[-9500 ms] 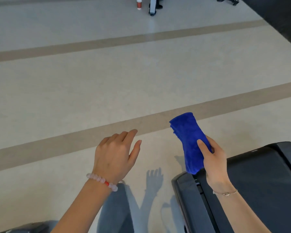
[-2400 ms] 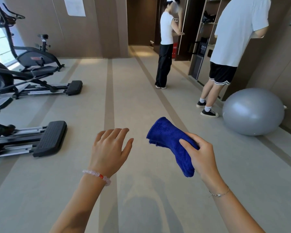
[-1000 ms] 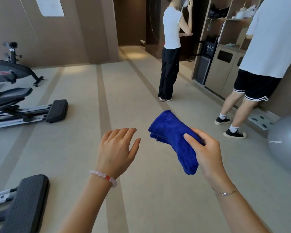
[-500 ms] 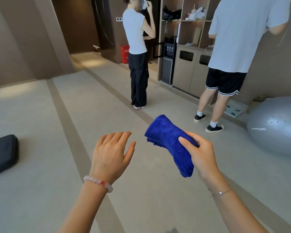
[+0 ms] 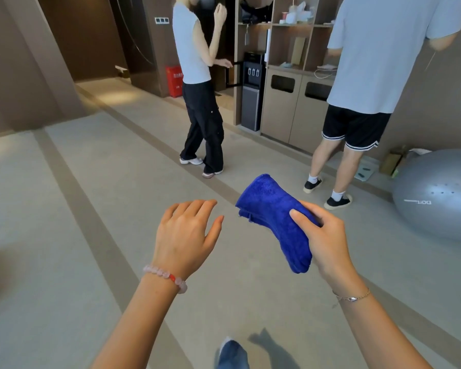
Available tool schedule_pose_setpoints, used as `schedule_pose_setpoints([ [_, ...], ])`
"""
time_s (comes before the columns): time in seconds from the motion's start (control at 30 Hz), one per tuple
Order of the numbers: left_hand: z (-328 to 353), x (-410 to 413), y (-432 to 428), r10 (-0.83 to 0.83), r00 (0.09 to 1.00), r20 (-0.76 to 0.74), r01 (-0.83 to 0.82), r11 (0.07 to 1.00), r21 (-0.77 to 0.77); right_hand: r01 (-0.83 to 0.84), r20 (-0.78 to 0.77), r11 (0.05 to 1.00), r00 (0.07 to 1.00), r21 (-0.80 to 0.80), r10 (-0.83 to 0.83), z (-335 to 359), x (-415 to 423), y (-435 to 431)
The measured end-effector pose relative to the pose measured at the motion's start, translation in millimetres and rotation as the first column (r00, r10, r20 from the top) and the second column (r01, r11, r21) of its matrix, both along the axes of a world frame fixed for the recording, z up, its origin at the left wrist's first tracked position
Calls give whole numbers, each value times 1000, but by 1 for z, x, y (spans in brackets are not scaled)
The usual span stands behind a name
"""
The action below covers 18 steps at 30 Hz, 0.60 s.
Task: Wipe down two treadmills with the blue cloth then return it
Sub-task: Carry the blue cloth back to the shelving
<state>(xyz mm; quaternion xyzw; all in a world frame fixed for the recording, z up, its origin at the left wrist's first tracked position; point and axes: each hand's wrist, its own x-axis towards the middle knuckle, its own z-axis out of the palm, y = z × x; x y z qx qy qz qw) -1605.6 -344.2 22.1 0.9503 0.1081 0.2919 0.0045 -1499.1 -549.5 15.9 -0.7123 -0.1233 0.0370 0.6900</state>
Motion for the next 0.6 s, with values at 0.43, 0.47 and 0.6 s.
schedule_pose_setpoints([
  [0.43,18,214,157,-117,992,41,116,993,19,106,-3,994,994,33,-106,6,182,151],
  [0.47,18,229,166,-126,991,34,125,992,10,116,10,993,993,26,-117,9,196,159],
  [0.6,13,286,194,-189,982,26,189,982,-5,168,44,986,985,1,-167,16,244,182],
])
